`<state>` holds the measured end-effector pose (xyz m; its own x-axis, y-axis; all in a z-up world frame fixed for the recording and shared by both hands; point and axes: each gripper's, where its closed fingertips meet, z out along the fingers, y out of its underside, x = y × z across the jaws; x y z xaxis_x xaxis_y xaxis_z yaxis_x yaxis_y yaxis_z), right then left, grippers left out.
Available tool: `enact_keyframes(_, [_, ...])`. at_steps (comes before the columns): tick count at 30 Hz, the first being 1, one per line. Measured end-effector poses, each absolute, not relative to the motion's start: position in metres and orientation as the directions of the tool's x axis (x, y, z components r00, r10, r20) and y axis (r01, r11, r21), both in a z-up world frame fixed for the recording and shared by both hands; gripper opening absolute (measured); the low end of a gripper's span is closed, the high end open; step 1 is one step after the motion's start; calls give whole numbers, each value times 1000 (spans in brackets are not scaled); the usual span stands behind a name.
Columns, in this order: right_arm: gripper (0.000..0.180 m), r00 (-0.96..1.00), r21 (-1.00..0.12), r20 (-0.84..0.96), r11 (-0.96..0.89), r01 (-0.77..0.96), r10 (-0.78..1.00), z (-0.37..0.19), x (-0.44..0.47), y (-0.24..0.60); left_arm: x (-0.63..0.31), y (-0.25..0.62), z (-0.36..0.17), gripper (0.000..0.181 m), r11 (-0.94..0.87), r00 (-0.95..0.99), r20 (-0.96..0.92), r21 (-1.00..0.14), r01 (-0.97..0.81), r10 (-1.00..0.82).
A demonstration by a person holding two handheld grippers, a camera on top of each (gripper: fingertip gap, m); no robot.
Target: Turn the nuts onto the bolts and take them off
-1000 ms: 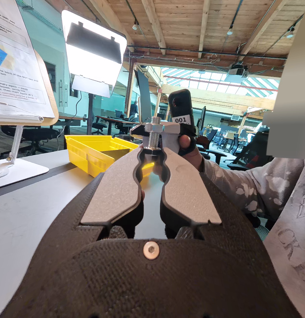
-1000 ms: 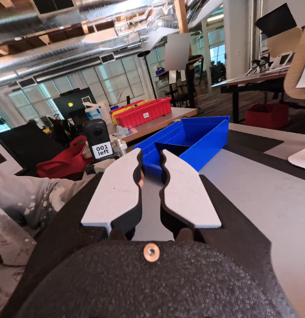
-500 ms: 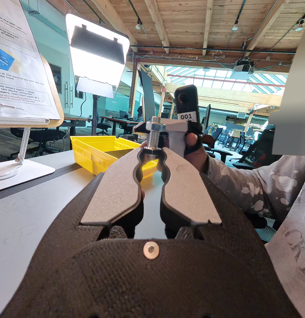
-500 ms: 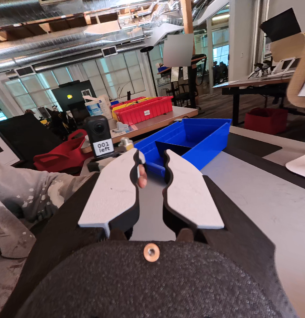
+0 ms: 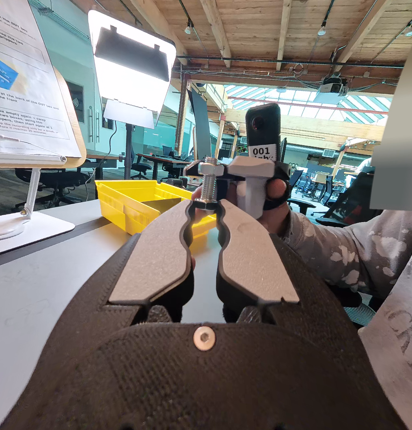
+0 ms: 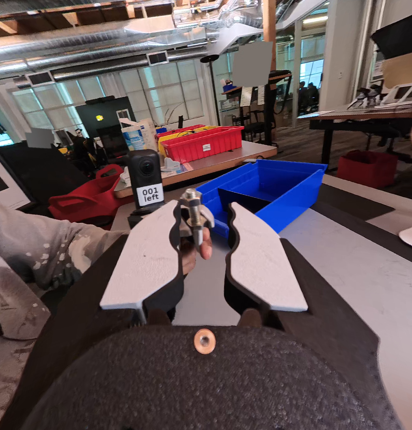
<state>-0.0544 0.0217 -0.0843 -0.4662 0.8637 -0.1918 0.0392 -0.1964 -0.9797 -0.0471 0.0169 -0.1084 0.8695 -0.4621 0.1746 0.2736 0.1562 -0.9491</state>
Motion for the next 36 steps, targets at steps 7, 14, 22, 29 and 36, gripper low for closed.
enact_keyframes(7, [15,-385,-973,-215,-229,9,898,-84,-58,44,-48,14,-104,18,168,863,172,-945,281,-475])
enact_keyframes(14, [38,-481,-978,-193,-204,31,855,-83,-56,18,-46,17,-110,18,148,867,177,-950,274,-466])
enact_keyframes(22, [29,-419,-972,-213,-233,3,883,-80,-55,44,-49,14,-105,18,163,868,173,-947,276,-466])
enact_keyframes(29, [33,-455,-978,-191,-207,16,870,-82,-57,26,-45,17,-110,18,144,866,179,-951,274,-468])
enact_keyframes(36, [32,-451,-976,-192,-218,-5,872,-76,-53,33,-47,16,-109,18,148,866,181,-949,278,-466])
